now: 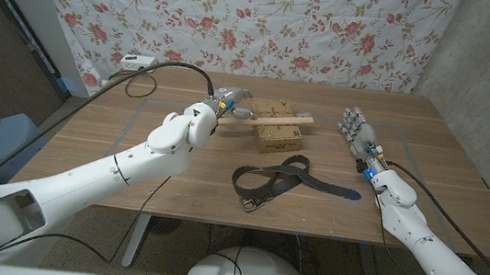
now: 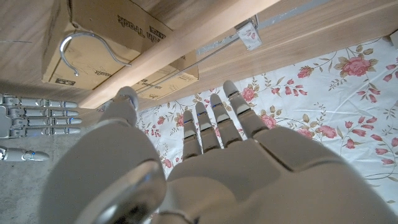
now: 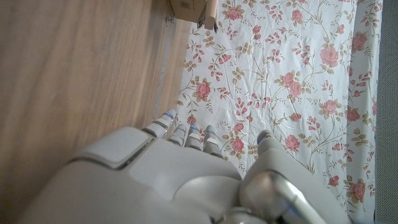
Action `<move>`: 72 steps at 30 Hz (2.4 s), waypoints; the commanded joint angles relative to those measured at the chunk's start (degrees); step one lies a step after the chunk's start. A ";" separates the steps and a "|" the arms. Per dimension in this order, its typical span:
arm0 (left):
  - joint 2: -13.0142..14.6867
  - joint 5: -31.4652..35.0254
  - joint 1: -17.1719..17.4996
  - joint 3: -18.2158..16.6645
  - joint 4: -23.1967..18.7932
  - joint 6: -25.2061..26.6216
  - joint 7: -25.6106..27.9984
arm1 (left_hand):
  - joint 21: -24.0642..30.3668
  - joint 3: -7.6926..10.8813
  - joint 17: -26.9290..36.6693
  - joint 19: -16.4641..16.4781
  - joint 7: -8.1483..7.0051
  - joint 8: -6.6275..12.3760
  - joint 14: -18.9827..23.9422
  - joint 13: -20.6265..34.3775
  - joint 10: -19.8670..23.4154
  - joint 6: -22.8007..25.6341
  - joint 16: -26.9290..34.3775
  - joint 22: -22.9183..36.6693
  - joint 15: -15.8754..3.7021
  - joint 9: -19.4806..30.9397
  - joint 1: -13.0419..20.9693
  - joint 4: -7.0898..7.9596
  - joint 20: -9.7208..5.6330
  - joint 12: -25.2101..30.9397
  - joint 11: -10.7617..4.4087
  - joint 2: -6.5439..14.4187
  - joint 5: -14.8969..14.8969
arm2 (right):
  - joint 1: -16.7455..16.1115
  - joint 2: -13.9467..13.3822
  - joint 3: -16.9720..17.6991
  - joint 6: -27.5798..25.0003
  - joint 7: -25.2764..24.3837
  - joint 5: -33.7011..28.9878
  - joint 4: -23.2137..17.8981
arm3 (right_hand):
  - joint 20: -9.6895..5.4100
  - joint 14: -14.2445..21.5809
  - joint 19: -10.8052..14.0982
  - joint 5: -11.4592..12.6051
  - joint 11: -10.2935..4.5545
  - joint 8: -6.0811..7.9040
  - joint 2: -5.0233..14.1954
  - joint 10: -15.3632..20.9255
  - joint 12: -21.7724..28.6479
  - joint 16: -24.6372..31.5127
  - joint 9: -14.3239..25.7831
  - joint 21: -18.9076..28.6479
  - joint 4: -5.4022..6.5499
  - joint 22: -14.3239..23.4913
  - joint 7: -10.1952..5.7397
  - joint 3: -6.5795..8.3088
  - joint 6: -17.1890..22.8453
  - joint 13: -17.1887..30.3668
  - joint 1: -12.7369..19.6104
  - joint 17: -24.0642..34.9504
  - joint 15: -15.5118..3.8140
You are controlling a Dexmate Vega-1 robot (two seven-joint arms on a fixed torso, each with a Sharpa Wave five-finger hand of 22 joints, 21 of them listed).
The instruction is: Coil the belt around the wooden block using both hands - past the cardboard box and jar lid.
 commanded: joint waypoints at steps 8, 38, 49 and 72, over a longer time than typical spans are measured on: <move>-3.60 3.19 -2.88 3.37 4.91 -1.08 -5.46 | -0.94 -0.49 0.44 -1.93 0.00 0.44 1.61 0.13 1.34 3.52 0.31 0.06 -1.52 0.29 2.00 0.29 1.50 0.14 -0.79 0.91 -0.18 | 0.16 0.17 0.36 0.18 0.75 0.73 1.11 | 0.26 -0.22 0.40 0.33 0.33 0.35 0.21 0.32 0.24 0.34 0.29 0.26 0.02 0.18 0.00 0.23 0.51 0.31 0.20 0.18 0.36; -5.87 23.04 -9.39 11.00 5.71 4.98 -24.81 | -1.36 -1.91 1.64 -1.44 -0.30 2.32 7.64 0.97 9.12 12.98 2.62 0.61 -3.04 0.70 5.37 0.50 2.32 1.78 -2.20 3.01 -0.39 | 1.60 1.56 0.54 1.08 1.83 1.07 4.06 | 0.35 0.04 0.49 0.33 0.33 0.33 0.29 0.28 0.19 0.39 0.29 0.28 0.06 0.18 -0.28 0.17 0.51 0.31 0.10 0.21 0.80; -8.60 33.92 -8.18 10.22 7.34 4.83 -33.02 | -0.46 -2.86 2.52 0.94 0.25 1.98 8.27 1.55 9.80 13.17 3.50 0.75 -2.98 0.79 4.84 1.24 3.44 1.88 -1.73 3.64 -0.63 | 1.97 1.61 0.49 1.04 1.98 0.97 4.40 | 0.36 0.11 0.52 0.33 0.25 0.33 0.35 0.29 0.18 0.40 0.29 0.28 0.07 0.18 -0.37 0.18 0.52 0.31 0.08 0.21 0.82; -13.92 33.86 -2.98 4.08 13.26 0.37 -25.46 | -0.17 -2.78 0.57 6.25 2.21 -2.91 5.75 2.45 6.02 3.49 -1.19 -0.19 -0.01 0.62 0.85 2.48 3.95 -1.73 1.31 6.69 -0.91 | 2.60 1.83 1.01 1.57 2.65 1.42 6.15 | 0.56 0.40 0.80 0.32 0.49 0.35 0.31 0.45 0.23 0.46 0.29 0.36 0.08 0.18 -0.67 0.10 0.60 0.32 0.01 0.22 1.17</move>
